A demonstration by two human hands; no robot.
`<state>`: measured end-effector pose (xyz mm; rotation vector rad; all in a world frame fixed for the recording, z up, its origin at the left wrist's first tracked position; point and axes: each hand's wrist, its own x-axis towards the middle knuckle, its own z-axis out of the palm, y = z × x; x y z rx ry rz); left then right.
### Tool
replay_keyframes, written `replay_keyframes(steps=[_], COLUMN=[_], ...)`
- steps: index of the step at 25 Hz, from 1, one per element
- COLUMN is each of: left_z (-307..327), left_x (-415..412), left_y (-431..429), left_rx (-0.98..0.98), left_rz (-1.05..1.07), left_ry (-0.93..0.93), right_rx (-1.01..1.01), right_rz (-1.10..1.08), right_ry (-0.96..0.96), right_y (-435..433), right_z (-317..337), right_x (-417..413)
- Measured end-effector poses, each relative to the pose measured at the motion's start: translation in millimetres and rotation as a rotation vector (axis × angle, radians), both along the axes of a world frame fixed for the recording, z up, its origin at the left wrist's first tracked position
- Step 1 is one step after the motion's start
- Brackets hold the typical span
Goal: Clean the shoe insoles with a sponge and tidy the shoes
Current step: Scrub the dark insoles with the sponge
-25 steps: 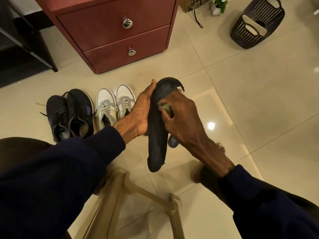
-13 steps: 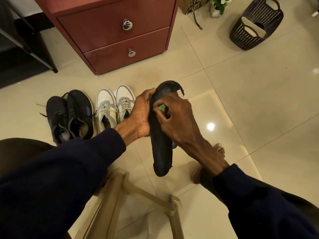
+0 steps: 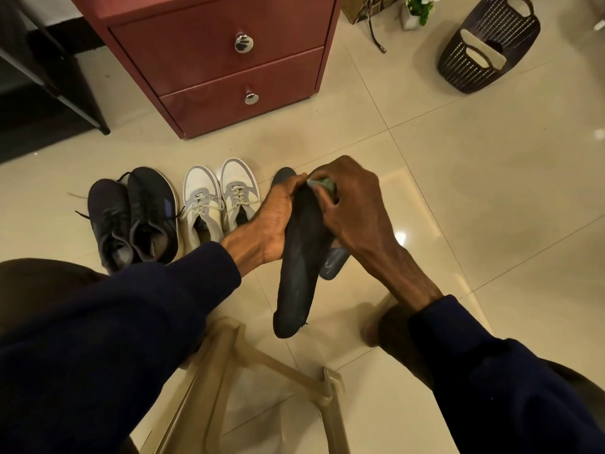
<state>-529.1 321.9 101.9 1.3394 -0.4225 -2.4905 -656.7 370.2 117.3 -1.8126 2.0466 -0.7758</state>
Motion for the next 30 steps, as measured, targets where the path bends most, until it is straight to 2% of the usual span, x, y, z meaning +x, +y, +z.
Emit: replay_keyframes(steps=[2,4,8,10,14,17,22,24,28,30], left_z=[1.5,3.3,2.3,1.2,2.8,-2.4,-4.5,-5.1,-13.0,-13.4], left_x=[0.8,1.1,1.8,1.6,0.7,-2.1,-2.9,-3.2,-3.9,-3.5], left_y=[1.5,1.9,-5.4,-9.4,-4.5,1.1,-6.5,-8.7,1.1,2.5], left_rx=[0.038,0.039,0.018,0.027,0.005,0.029,0.011,-0.018,0.013,0.035], left_rz=[-0.039,-0.059,-0.036,-0.049,-0.111,-0.141,-0.1,-0.1,-0.132,-0.148], left_ry=[0.025,0.023,0.0,-0.004,0.087,0.111,-0.02,-0.033,0.062,0.076], right_rx=[0.042,0.065,0.031,0.051,0.171,0.139,0.094,0.127,0.283,0.255], right_rz=[-0.153,-0.209,0.042,0.094,-0.132,-0.223,0.102,0.136,-0.152,-0.176], right_ry=[0.012,0.009,-0.078,-0.097,0.027,0.03,-0.04,-0.041,0.034,0.001], right_y=[-3.1,-1.2,9.1,13.7,14.6,14.7,23.5,24.2,16.7,18.7], right_z=[-0.4,-2.0,3.1,2.6,-0.6,1.8,15.2,16.6,7.8,10.1], right_x=[-21.6,-31.9,8.1,14.3,-11.4,-26.6,12.0,13.9,-23.3,-22.5])
